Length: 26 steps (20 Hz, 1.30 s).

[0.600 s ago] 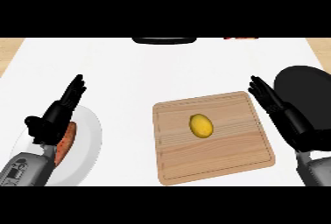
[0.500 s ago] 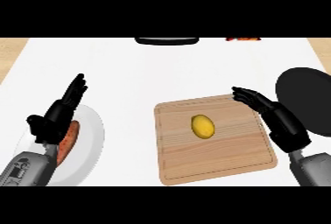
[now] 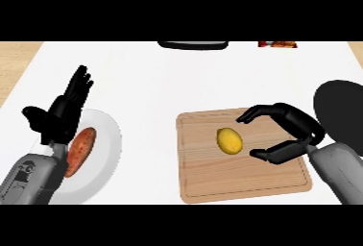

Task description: Pick the lemon from the cutting board and place it in the pan

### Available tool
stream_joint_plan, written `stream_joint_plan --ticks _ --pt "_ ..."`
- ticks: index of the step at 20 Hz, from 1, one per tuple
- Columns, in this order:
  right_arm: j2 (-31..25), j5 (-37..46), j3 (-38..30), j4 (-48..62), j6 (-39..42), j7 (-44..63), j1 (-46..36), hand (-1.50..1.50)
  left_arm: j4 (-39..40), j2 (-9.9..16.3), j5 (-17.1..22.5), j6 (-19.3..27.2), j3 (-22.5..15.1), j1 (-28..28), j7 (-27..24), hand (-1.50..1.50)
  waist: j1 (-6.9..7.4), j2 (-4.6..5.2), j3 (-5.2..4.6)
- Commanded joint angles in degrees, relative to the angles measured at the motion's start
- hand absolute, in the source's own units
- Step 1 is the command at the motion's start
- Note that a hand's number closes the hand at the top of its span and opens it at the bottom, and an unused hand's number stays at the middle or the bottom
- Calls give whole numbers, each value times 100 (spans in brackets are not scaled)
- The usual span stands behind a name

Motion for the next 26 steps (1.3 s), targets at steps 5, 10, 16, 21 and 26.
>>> stream_joint_plan --ticks 5,10,16,21,26 --pt "-996 933 -639 1341 488 -2116 -935 -150 -72 -110 -61 239 152 38 116 0 -146 -61 -16" --pt "-1767 1701 -159 1155 751 -1830 -1727 -150 -194 -63 -139 222 108 84 219 0 -123 -65 -24" --pt "-1645 1909 -94 1447 1153 -1361 -2609 -150 -751 -121 -277 296 -3 527 474 0 -148 -93 -25" --pt "-1117 2253 8 868 792 -676 -2888 -150 -522 -224 -315 202 130 128 569 0 -241 -99 -27" --pt "-668 2038 34 232 1185 180 -2806 -150 -592 -179 -292 100 344 361 513 0 -263 -119 -30"
